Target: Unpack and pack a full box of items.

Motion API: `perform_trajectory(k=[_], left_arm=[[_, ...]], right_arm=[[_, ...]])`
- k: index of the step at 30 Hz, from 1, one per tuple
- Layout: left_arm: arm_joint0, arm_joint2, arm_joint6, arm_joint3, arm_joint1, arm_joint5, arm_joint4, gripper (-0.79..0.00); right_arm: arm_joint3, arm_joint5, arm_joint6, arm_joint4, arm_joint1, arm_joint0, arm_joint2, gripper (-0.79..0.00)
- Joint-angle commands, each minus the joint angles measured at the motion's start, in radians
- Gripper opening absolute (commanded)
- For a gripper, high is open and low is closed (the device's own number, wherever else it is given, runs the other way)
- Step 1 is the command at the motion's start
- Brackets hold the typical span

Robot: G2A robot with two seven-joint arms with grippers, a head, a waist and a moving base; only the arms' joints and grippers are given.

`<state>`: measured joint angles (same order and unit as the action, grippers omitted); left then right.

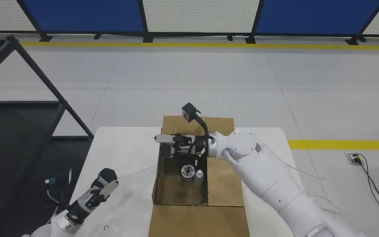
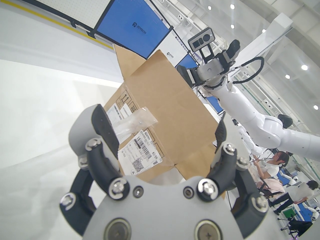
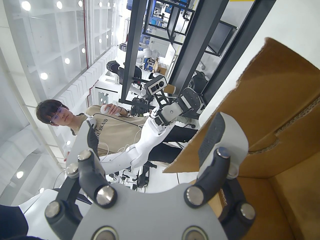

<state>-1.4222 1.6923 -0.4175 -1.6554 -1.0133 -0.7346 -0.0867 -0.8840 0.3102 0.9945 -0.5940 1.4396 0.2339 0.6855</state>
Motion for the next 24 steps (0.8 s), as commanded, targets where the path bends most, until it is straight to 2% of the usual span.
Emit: perform_trajectory(k=[1, 6, 9, 14, 24], left_arm=[[0.0, 0.0, 0.0, 0.0, 0.0, 0.0, 0.0, 0.0], [-0.002, 0.0, 0.008, -0.013, -0.001, 0.018, -0.009, 0.0], [-0.004, 0.004, 0.023, -0.035, -0.001, 0.053, -0.041, 0.0], [-0.014, 0.004, 0.044, -0.058, -0.003, 0.075, -0.088, 0.0], [-0.069, 0.013, 0.074, -0.117, -0.005, 0.094, -0.152, 0.0]], right_arm=[[0.0, 0.0, 0.0, 0.0, 0.0, 0.0, 0.0, 0.0], [-0.02, -0.01, -0.032, 0.015, 0.001, 0.027, -0.002, 0.0], [-0.042, -0.069, -0.09, 0.022, 0.014, 0.042, -0.017, 0.0], [-0.03, -0.071, -0.111, 0.017, 0.054, 0.031, -0.059, 0.0], [0.113, -0.019, -0.068, -0.029, 0.15, -0.011, -0.129, 0.0]])
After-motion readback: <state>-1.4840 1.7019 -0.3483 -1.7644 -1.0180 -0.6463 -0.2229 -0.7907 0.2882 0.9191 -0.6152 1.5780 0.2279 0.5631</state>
